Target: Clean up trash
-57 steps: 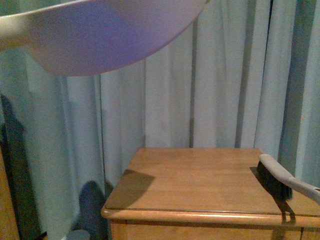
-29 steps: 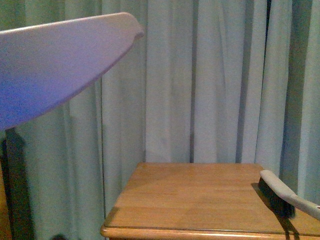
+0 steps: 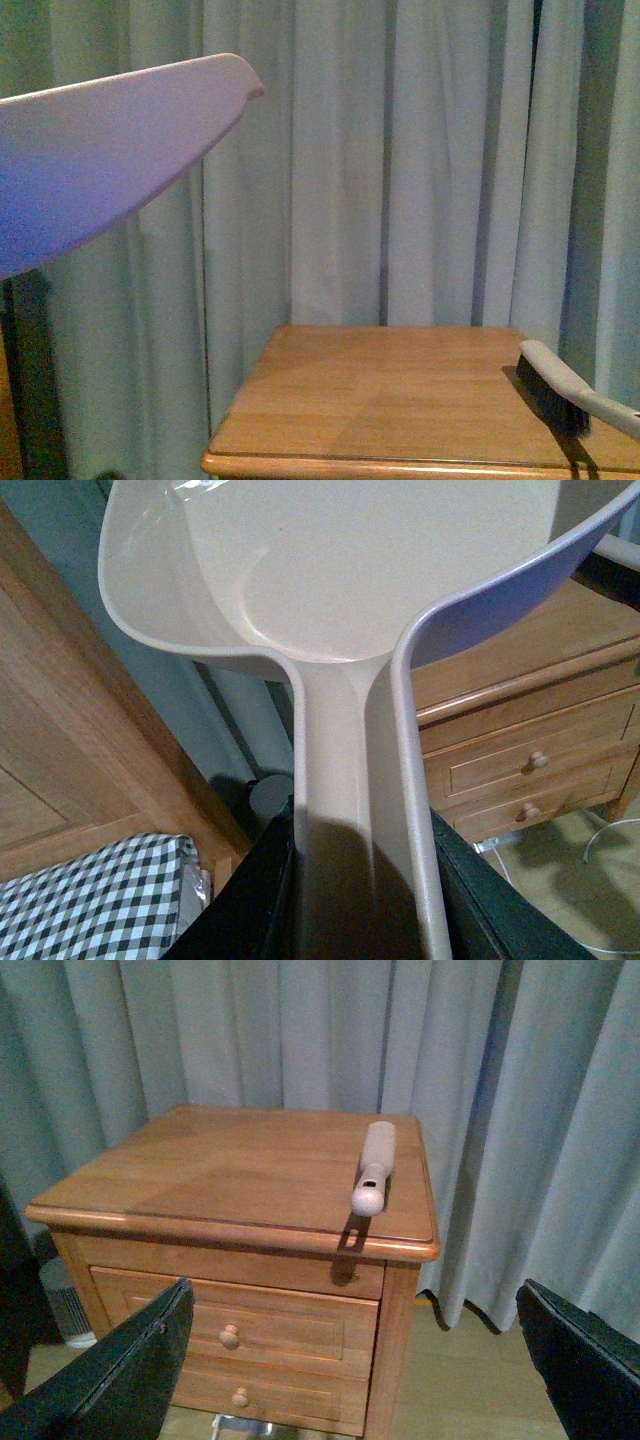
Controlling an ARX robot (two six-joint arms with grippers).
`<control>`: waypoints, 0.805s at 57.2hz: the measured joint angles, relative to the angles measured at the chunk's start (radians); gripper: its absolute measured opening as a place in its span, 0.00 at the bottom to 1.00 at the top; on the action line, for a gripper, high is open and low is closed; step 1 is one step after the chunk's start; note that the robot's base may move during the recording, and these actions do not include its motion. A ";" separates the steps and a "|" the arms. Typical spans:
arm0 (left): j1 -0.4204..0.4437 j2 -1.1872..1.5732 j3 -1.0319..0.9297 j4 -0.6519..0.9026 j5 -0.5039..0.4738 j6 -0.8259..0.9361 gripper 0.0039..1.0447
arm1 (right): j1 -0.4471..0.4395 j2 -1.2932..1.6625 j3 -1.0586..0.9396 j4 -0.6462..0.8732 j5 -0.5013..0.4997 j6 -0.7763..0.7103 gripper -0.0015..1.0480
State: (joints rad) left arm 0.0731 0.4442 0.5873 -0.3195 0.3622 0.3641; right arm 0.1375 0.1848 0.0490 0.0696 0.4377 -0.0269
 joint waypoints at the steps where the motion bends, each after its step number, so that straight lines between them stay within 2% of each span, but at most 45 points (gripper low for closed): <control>1: 0.000 0.000 0.000 0.000 0.000 0.000 0.27 | 0.002 0.022 0.006 0.006 0.012 0.003 0.93; 4: 0.000 0.000 0.000 0.000 0.001 0.000 0.27 | -0.001 0.136 0.048 0.038 0.018 0.019 0.93; 10: -0.001 0.001 0.000 0.000 0.001 0.000 0.27 | -0.028 0.362 0.194 0.047 -0.070 0.070 0.93; 17: -0.001 0.001 0.000 0.000 0.000 -0.002 0.27 | -0.048 0.625 0.430 -0.037 -0.143 0.114 0.93; 24: -0.001 0.001 -0.001 0.000 0.001 -0.003 0.27 | -0.061 0.922 0.733 -0.163 -0.137 0.128 0.93; 31: -0.001 0.001 -0.001 0.000 0.000 -0.003 0.27 | -0.072 1.117 0.954 -0.293 -0.131 0.151 0.93; 39: -0.001 0.001 -0.001 0.000 0.001 -0.003 0.27 | -0.082 1.286 1.149 -0.414 -0.118 0.163 0.93; 46: -0.001 0.001 -0.001 0.000 0.000 -0.003 0.27 | -0.090 1.396 1.244 -0.469 -0.114 0.169 0.93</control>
State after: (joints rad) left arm 0.0719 0.4450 0.5865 -0.3195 0.3626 0.3614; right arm 0.0475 1.5810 1.2926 -0.3996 0.3241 0.1425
